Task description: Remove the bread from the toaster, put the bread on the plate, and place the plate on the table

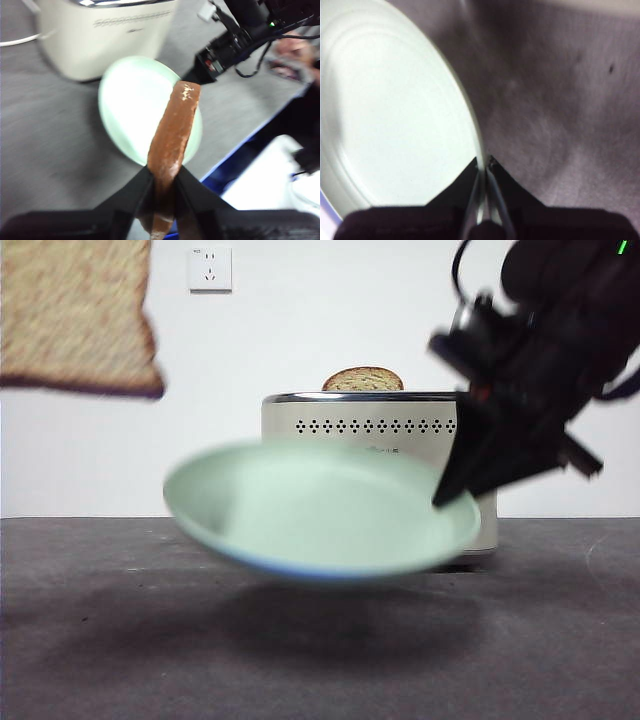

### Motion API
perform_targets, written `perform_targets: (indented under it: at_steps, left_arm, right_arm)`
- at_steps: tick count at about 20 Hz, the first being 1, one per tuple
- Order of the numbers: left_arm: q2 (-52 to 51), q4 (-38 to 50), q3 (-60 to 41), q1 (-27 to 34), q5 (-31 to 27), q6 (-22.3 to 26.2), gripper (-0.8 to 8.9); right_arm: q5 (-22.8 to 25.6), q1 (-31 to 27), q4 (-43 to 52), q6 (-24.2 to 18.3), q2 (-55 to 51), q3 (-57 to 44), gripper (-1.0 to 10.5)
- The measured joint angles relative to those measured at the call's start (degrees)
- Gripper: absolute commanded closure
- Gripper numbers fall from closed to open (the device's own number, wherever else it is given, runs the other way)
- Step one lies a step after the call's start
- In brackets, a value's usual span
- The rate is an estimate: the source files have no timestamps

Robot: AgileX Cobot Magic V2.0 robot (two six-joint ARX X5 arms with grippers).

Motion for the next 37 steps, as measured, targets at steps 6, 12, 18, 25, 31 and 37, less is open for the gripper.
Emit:
perform_targets:
  at_steps: [6, 12, 18, 25, 31, 37]
  left_arm:
    - [1.0, 7.1, 0.0, 0.0, 10.0, -7.3, 8.21]
    - [7.3, 7.1, 0.0, 0.0, 10.8, -8.9, 8.21]
    - [15.8, 7.0, 0.0, 0.0, 10.7, -6.3, 8.21]
    - [23.6, 9.7, 0.0, 0.0, 5.3, -3.2, 8.22]
    - [32.3, 13.0, 0.0, -0.3, 5.3, -3.1, 7.96]
    - [33.4, 14.6, 0.0, -0.7, 2.8, -2.8, 3.43]
  right_arm:
    - [4.2, 6.2, -0.5, 1.0, -5.1, 0.0, 9.6]
    - [5.7, 13.0, 0.4, 2.1, -5.1, 0.0, 9.6]
    - [5.8, 15.6, 4.2, 4.1, -5.1, 0.0, 9.6]
    - [5.8, 16.1, 4.0, 4.7, -5.1, 0.0, 9.6]
    - [3.4, 16.2, 3.8, 4.7, -5.9, 0.0, 9.6]
    - [3.6, 16.2, 3.8, 5.4, -6.0, 0.0, 9.6]
